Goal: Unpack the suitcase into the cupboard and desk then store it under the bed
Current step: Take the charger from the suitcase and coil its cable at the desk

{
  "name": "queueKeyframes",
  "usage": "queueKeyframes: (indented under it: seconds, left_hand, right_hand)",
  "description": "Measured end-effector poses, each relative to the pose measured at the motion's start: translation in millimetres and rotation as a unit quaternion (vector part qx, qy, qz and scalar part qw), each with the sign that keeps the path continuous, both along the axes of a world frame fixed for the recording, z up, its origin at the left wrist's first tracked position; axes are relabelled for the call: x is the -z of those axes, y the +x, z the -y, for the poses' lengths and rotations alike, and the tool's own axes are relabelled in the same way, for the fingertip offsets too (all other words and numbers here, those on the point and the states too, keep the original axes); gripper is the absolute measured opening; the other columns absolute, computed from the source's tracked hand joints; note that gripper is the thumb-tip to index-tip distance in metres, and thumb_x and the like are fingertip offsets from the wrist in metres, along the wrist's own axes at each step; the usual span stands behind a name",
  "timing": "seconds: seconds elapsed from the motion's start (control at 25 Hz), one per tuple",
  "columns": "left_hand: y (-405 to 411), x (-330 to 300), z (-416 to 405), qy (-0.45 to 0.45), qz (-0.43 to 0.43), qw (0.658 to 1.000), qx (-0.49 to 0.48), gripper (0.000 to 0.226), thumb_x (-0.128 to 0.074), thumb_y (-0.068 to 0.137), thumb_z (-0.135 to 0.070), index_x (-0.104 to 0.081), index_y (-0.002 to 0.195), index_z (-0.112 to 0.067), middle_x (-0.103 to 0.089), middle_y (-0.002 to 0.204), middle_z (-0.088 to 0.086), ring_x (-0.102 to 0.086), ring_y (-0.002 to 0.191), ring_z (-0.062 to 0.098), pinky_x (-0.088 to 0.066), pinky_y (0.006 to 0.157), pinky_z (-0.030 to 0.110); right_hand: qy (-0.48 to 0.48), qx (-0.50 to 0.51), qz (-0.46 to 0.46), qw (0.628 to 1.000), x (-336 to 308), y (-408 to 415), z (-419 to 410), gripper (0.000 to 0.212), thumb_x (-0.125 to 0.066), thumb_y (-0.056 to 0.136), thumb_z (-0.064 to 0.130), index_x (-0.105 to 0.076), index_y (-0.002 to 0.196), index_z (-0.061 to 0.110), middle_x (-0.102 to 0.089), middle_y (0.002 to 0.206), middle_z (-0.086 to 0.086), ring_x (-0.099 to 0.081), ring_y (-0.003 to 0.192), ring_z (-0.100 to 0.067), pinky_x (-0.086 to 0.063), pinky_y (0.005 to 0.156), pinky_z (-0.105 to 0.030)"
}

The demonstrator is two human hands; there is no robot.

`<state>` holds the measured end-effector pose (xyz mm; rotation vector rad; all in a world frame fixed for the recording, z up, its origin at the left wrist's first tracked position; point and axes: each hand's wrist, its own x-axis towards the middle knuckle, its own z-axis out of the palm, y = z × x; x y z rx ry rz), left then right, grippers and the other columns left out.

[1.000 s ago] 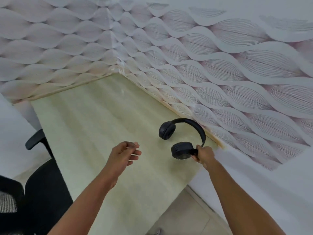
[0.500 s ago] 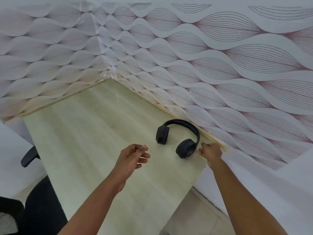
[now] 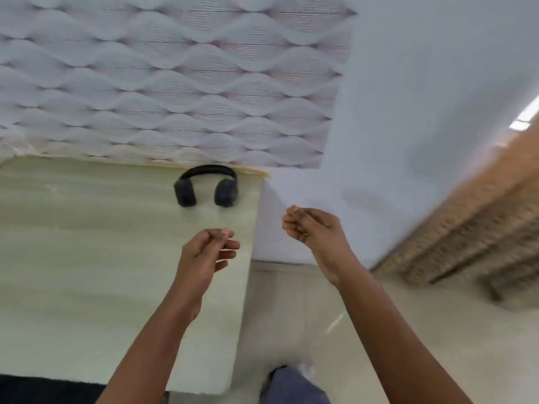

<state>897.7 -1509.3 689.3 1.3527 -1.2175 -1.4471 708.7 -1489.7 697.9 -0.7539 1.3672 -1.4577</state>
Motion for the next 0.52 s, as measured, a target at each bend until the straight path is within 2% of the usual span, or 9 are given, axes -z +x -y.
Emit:
queueKeyframes:
  seconds: [0.12, 0.2, 0.32, 0.4, 0.52]
  left_hand:
    - [-43.2, -6.5, -47.4, 0.0, -0.027, 0.996, 0.089, 0.017, -0.053, 0.093, -0.023, -0.064, 0.098, -0.012, -0.07, 0.087, 0.007, -0.063, 0.08, 0.02, -0.047, 0.077, 0.031]
    - [-87.3, -14.8, -84.5, -0.002, -0.03, 0.985, 0.17, 0.016, -0.053, 0.093, -0.022, -0.064, 0.099, -0.011, -0.069, 0.085, 0.006, -0.062, 0.079, 0.02, -0.047, 0.075, 0.03]
    - [-158.6, -22.5, -151.1, -0.02, -0.027, 0.956, 0.293, 0.017, -0.052, 0.094, -0.022, -0.065, 0.097, -0.011, -0.07, 0.087, 0.007, -0.063, 0.08, 0.018, -0.047, 0.077, 0.031]
    - [-207.0, -22.8, -202.3, -0.031, -0.022, 0.93, 0.365, 0.019, -0.052, 0.094, -0.023, -0.064, 0.098, -0.009, -0.07, 0.088, 0.007, -0.063, 0.08, 0.017, -0.047, 0.079, 0.032]
    - [-292.4, -11.0, -320.3, -0.004, -0.001, 0.873, 0.487, 0.016, -0.053, 0.093, -0.025, -0.063, 0.095, -0.011, -0.069, 0.084, 0.003, -0.062, 0.08, 0.016, -0.046, 0.078, 0.031]
  right_hand:
    - [-0.02, 0.098, 0.009, 0.995, -6.3, -38.9, -92.8, 0.019, -0.056, 0.093, 0.011, -0.066, 0.103, -0.003, -0.066, 0.088, -0.015, -0.063, 0.085, -0.021, -0.054, 0.076, -0.022]
    - [-0.038, 0.18, 0.005, 0.983, -11.5, -72.0, -161.8, 0.016, -0.052, 0.095, 0.01, -0.066, 0.098, 0.002, -0.066, 0.086, -0.013, -0.062, 0.084, -0.02, -0.053, 0.074, -0.021]
    - [-0.055, 0.3, 0.005, 0.952, -16.8, -118.8, -276.7, 0.017, -0.05, 0.095, 0.01, -0.066, 0.09, 0.007, -0.064, 0.083, -0.011, -0.06, 0.079, -0.017, -0.051, 0.071, -0.021]
    - [-0.039, 0.383, -0.008, 0.923, -15.5, -144.8, -358.3, 0.017, -0.052, 0.094, 0.014, -0.067, 0.093, 0.006, -0.067, 0.086, -0.01, -0.062, 0.079, -0.017, -0.052, 0.071, -0.022]
    - [0.0, 0.502, -0.014, 0.865, -2.4, -177.5, -512.3, 0.02, -0.052, 0.094, 0.017, -0.069, 0.098, 0.006, -0.07, 0.091, -0.008, -0.064, 0.081, -0.016, -0.052, 0.072, -0.024]
